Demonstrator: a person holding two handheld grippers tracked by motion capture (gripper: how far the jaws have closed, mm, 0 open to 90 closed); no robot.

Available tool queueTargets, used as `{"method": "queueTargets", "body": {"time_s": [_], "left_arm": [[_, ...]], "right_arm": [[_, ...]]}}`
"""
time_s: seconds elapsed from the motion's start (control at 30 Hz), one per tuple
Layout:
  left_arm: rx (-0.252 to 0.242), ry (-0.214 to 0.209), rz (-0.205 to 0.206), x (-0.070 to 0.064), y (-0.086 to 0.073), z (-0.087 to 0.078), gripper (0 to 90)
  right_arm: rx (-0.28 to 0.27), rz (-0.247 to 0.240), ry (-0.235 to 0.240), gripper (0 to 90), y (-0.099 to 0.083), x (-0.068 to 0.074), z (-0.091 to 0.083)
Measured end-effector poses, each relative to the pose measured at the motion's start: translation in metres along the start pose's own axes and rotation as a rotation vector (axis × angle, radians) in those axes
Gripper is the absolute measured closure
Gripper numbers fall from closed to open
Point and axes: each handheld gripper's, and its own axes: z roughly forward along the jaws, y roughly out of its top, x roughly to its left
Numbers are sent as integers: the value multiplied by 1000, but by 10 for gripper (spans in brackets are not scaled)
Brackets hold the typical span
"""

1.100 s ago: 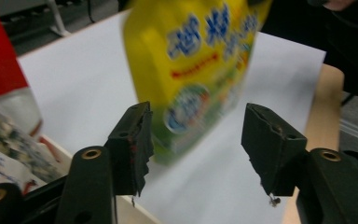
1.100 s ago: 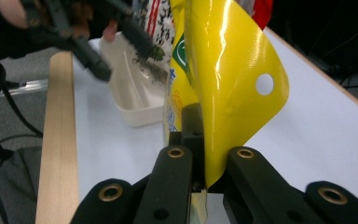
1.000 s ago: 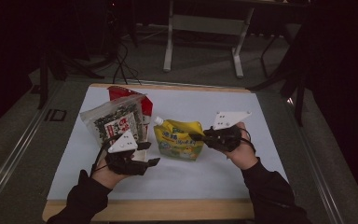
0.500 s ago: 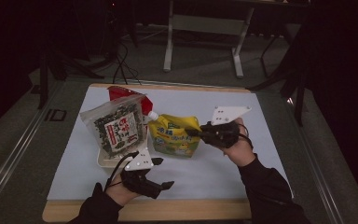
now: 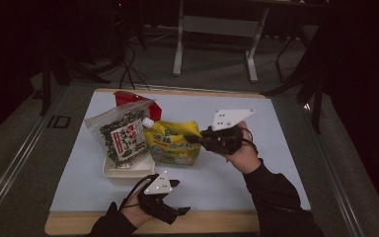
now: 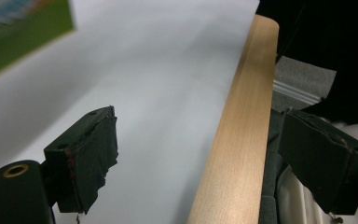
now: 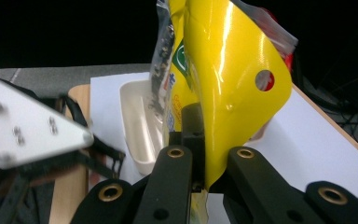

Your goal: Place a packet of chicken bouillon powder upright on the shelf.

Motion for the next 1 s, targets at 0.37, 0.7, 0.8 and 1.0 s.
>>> {"method": "queueTargets", "body": {"time_s": [0.37,0.7,0.8,1.0], "left_arm": [[42,-21,-1,-1,-14,13,136],[42,-15,4,-2,-18,13,135],[53,-24,9,-3,-19,15,136],[55,-24,12,-4,-20,13,135]], "right_arm": [[-25,-17,79,900,13,6,28],[-47,-26,156,900,30,12,72],[-50,-27,167,900,32,14,81],[-37,-8,211,900,35,21,113]]}}
